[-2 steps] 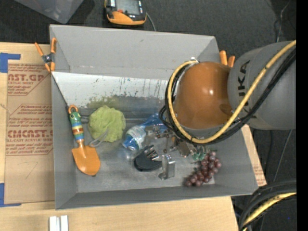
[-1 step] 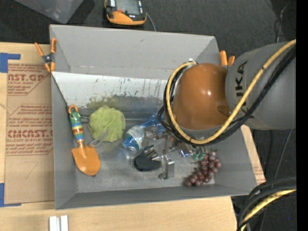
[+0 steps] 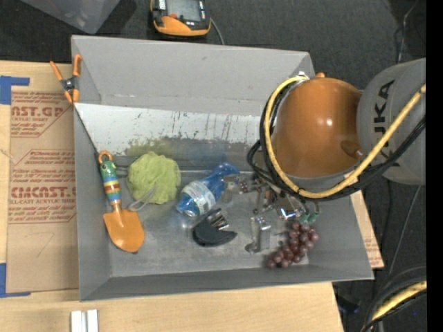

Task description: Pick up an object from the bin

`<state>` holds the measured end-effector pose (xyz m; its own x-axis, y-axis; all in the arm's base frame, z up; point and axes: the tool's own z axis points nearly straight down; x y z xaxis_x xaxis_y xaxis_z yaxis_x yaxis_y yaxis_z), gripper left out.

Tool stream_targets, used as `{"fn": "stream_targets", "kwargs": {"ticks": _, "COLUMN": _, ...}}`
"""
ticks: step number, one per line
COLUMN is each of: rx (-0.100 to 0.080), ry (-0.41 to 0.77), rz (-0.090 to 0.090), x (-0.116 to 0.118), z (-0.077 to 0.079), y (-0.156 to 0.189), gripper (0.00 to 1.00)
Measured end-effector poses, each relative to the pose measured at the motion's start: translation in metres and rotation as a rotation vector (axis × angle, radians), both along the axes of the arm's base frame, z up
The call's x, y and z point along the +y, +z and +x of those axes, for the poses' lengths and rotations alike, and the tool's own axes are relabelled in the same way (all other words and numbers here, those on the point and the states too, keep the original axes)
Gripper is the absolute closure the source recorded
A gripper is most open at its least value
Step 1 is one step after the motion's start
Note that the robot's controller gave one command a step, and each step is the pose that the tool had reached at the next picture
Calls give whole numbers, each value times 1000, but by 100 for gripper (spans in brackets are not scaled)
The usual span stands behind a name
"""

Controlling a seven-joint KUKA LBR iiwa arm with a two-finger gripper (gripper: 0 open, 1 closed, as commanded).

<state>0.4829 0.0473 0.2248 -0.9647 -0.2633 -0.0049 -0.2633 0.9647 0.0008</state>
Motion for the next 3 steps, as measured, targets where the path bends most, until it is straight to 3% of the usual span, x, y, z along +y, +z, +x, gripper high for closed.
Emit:
{"fn": "stream_targets", "kwargs": {"ticks": 1, "rx": 6, "ry": -4, "rz": 0, "x": -7, "z": 25, "y": -23, "gripper": 0}}
{"fn": "stream_targets", "kwargs": {"ticks": 2, "rx": -1, "ry": 208, "rz": 1, "x": 12, "z": 34, "y": -30, "gripper": 0}}
{"fn": "stream_targets", "kwargs": {"ticks": 3, "rx": 4, "ry": -134, "rz": 2, "x": 33, "z": 40, "y": -62, "gripper": 0}}
